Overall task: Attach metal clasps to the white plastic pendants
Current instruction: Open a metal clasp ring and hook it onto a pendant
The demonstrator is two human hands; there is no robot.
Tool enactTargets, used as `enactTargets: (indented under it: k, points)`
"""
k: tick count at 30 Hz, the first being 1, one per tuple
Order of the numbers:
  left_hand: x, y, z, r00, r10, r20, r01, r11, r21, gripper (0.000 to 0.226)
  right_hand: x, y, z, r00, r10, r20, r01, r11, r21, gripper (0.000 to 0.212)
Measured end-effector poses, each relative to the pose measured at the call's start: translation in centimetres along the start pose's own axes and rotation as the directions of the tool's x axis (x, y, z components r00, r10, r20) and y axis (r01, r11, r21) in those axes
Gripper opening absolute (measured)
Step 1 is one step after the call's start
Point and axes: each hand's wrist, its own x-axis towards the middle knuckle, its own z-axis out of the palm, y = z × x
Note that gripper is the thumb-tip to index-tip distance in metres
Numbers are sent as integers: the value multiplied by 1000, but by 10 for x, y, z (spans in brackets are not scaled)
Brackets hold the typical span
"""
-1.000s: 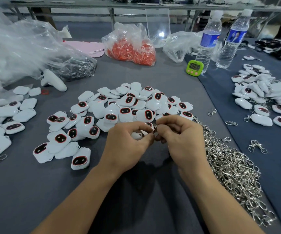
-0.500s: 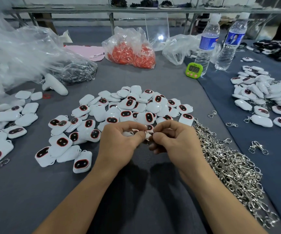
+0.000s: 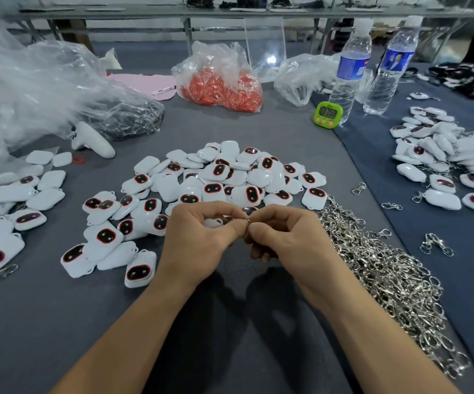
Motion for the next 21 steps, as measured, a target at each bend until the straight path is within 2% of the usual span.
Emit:
enactTargets:
  k: [2,6,10,13,19,21]
  points:
    - [-1,1,-2,1000,14,17,-15,1000,9,14,0,0,-1,997,-57,-46,55,997,-47,19]
    - [-3,2,-9,988,128,81,-137,983,120,12,-2,-1,0,978,-187,-93,169,970,-177,21]
    - [-2,0,-12,990,25,139,-36,997,71,11,-4,0,0,961,-264,-76,238,939,-248,24]
    - [1,-1,-12,978,-44,206,55,997,-50,10,-4,1,-1,957,-289,-36,271,929,-251,25]
    - [1,-1,-12,956,-41,290,55,998,-38,11,-6,2,-3,916,-400,-23,366,859,-357,30]
    - [1,0,-12,960,-37,279,49,998,-34,12,-7,1,-3,909,-417,-18,382,848,-368,29]
